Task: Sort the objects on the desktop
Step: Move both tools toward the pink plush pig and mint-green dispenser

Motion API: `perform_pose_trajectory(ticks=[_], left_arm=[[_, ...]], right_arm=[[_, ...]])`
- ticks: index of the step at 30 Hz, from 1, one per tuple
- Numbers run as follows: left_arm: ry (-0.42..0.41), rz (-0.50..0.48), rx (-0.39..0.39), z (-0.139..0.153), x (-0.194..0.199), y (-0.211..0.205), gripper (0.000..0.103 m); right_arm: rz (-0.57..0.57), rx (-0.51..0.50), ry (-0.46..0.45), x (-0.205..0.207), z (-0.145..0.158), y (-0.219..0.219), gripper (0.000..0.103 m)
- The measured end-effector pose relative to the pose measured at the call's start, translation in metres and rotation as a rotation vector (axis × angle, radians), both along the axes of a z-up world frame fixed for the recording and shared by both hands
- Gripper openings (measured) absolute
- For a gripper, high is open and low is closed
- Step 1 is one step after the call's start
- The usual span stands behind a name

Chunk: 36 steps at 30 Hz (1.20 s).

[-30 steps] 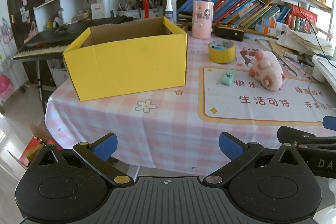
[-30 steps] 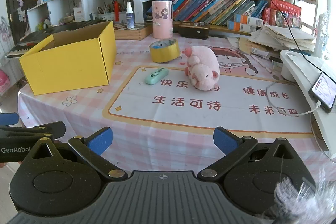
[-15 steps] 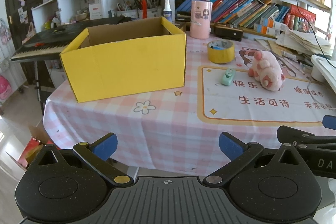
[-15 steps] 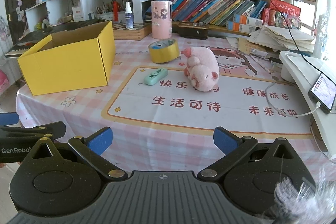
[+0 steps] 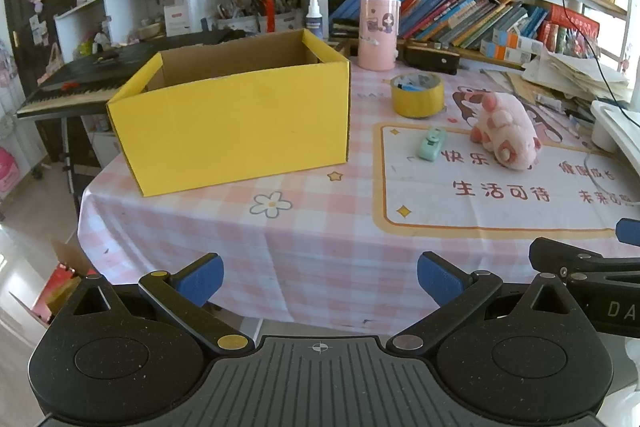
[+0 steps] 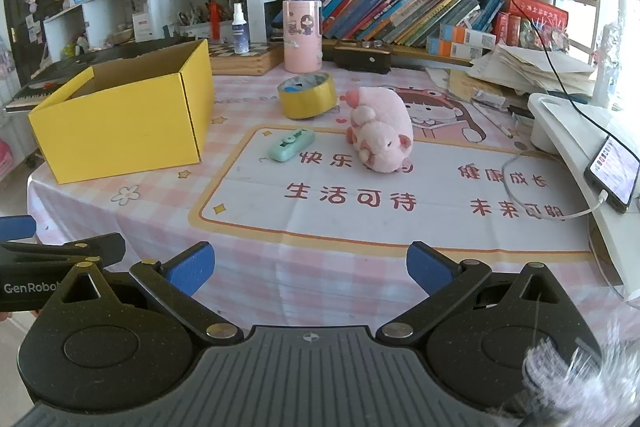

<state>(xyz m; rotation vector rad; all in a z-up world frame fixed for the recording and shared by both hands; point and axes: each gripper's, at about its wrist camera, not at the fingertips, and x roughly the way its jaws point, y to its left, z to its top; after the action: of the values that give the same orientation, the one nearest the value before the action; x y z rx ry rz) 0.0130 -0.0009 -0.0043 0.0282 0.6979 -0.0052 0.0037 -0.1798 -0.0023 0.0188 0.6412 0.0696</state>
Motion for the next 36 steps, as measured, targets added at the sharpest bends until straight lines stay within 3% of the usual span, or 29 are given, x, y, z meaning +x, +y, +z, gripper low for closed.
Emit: perform_pose_trajectory(ticks=[27,36], left_arm=[[0.047,-0.03,0.002,-0.009,0.016,-0.004,0.103],[0.032,-0.053,0.008,-0.006,0.015,-0.005,0.103]], right_arm=[[-0.014,-0.006,0.035,0.015,-0.006,-0.001,0.103],[-0.04,-0.004,0.01,0.013,-0.001,-0.003,0.103]])
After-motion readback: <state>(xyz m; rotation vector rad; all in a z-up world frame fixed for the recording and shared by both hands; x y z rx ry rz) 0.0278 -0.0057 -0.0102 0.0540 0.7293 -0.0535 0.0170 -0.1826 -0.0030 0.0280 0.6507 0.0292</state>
